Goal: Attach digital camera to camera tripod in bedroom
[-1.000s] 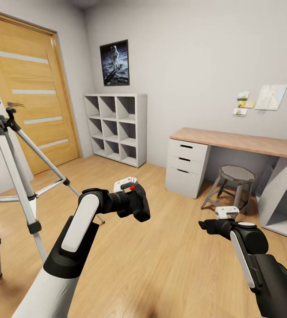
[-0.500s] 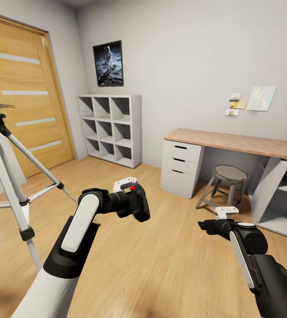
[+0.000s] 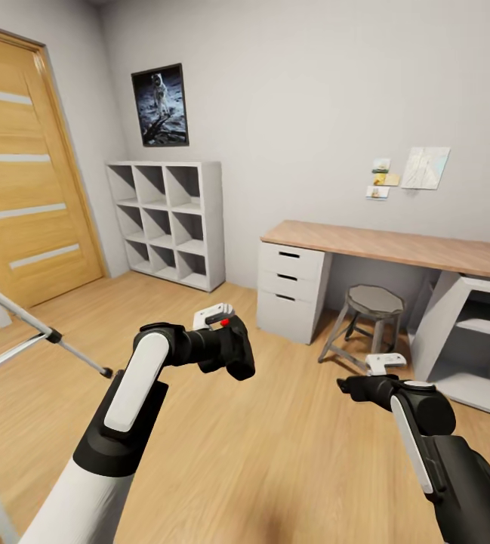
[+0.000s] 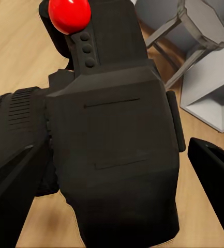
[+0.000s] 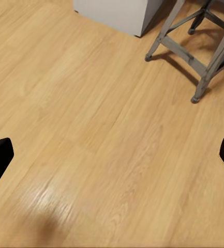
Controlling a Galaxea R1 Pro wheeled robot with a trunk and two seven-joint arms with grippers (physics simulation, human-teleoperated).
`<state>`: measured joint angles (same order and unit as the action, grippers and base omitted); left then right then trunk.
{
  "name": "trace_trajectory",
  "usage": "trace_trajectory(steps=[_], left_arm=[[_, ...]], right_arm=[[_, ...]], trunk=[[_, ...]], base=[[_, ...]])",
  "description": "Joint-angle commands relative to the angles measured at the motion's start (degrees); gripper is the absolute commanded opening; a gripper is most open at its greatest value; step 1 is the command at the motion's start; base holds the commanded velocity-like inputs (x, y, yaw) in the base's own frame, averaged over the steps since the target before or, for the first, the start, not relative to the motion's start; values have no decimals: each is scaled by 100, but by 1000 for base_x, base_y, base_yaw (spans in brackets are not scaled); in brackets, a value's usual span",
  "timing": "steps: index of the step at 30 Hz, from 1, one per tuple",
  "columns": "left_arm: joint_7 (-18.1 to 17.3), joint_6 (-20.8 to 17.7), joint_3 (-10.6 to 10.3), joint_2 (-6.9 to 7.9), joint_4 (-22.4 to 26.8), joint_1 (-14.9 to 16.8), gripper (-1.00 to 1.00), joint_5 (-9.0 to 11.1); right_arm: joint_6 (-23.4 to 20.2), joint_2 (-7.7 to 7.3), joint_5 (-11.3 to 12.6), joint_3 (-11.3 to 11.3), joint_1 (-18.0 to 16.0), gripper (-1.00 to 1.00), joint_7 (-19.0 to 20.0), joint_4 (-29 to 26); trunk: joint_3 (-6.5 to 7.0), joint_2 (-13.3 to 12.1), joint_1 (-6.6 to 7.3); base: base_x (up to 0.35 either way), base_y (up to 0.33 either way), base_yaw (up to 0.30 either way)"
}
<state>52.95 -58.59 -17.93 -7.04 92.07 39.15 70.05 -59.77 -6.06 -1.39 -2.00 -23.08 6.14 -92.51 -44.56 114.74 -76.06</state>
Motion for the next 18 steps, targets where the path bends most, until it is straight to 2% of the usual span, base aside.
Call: trace_trajectory(steps=[1,10,18], left_arm=[[56,-12,0,-2,4,6,-100,53],[115,-11,4,13,4,4,-100,52],[198,-10,15,24,4,-9,-100,52]], right_arm=[[-23,-1,-19,-5,-4,100,40,-4],[-23,14,-17,5,-4,100,39,-4],[-23,17,-11,14,1,100,38,-4]], trunk=[[-6,3,-2],[-7,3,-2],[-7,3,-2]], base=[[288,-192,-13],[293,-214,17],[293,-221,210]])
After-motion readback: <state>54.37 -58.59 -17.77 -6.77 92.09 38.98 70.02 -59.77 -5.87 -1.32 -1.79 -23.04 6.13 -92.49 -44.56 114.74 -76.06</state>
